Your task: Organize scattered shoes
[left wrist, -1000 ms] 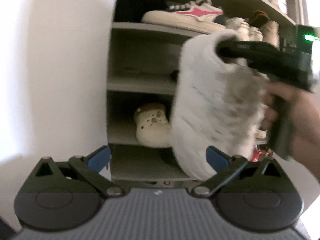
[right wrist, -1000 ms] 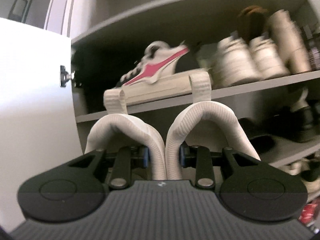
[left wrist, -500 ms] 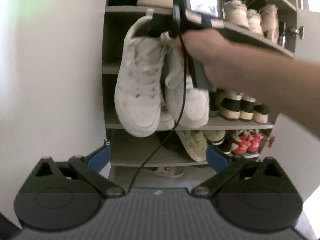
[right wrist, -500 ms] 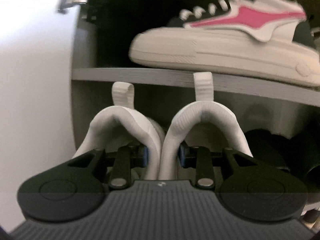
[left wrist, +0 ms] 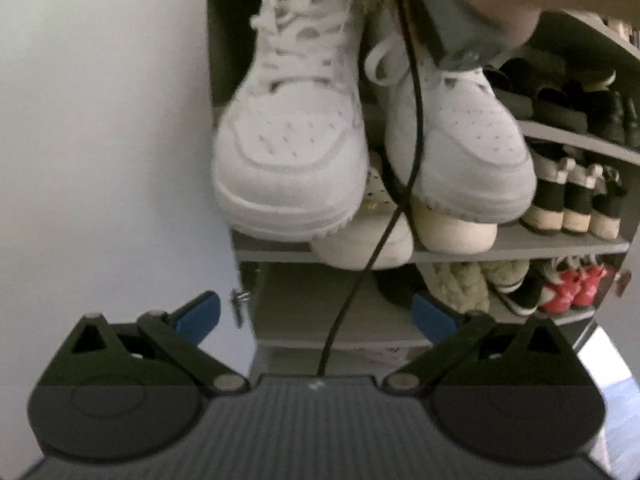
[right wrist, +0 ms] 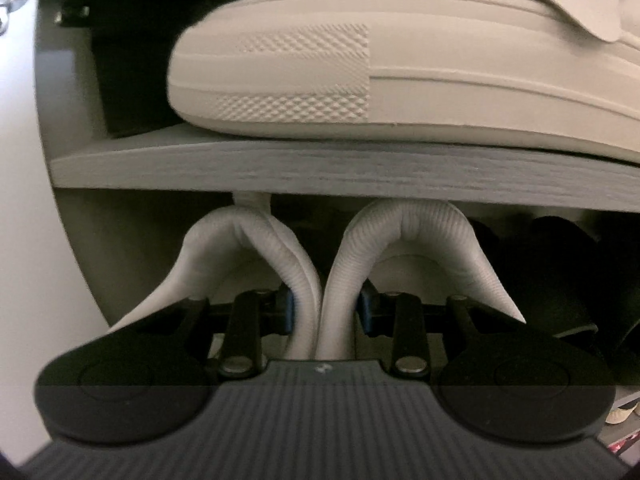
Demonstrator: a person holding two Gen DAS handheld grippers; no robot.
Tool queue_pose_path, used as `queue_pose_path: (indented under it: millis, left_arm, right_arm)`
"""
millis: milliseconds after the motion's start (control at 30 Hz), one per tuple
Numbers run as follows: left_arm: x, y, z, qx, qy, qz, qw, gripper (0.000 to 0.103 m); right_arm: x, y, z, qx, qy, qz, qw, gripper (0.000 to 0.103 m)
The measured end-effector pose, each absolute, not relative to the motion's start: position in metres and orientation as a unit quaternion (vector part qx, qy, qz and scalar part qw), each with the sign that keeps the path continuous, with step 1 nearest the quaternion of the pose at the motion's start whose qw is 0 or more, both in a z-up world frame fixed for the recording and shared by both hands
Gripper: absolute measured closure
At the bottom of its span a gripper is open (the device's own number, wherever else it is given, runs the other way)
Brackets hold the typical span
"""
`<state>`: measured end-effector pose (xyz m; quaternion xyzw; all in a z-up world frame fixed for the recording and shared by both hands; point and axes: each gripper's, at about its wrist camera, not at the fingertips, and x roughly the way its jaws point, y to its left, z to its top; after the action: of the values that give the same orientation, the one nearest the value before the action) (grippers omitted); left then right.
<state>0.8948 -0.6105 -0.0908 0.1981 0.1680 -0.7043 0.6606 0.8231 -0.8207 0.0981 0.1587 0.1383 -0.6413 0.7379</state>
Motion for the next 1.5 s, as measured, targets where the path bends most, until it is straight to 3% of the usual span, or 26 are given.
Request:
queue_pose_path:
  millis: [367, 800, 933, 1033, 1267, 1500]
  left_arm:
    - [0.870, -0.644, -0.079, 0.139, 0.155, -0.733, 0.647, 0.000]
    - [0.868, -0.660, -0.064, 0.172, 0.197, -0.732, 0.629, 0.000]
    - [0.869, -0.658, -0.059, 0.173, 0.189, -0.732, 0.631, 0.000]
    - [0.866, -0.653, -0.046, 0.161, 0.154, -0.736, 0.639, 0.000]
    - [0.867, -0.661, -0.022, 0.163, 0.138, -0.745, 0.632, 0.000]
    - [0.868, -0.675, -0.019, 0.173, 0.141, -0.749, 0.624, 0.000]
  right_arm:
    - [0.837, -0.838, 0.101, 0.189, 0.168, -0.646, 0.720, 0.067]
    - [0.839, -0.841, 0.103, 0.206, 0.180, -0.620, 0.736, 0.062]
    - [0.840, -0.833, 0.107, 0.195, 0.166, -0.623, 0.739, 0.051]
    - [0.840, -0.820, 0.117, 0.167, 0.153, -0.628, 0.744, 0.023]
    - [0.830, -0.789, 0.129, 0.147, 0.143, -0.610, 0.766, 0.022]
    - [0.822, -0.720, 0.104, -0.015, 0.120, -0.596, 0.794, 0.022]
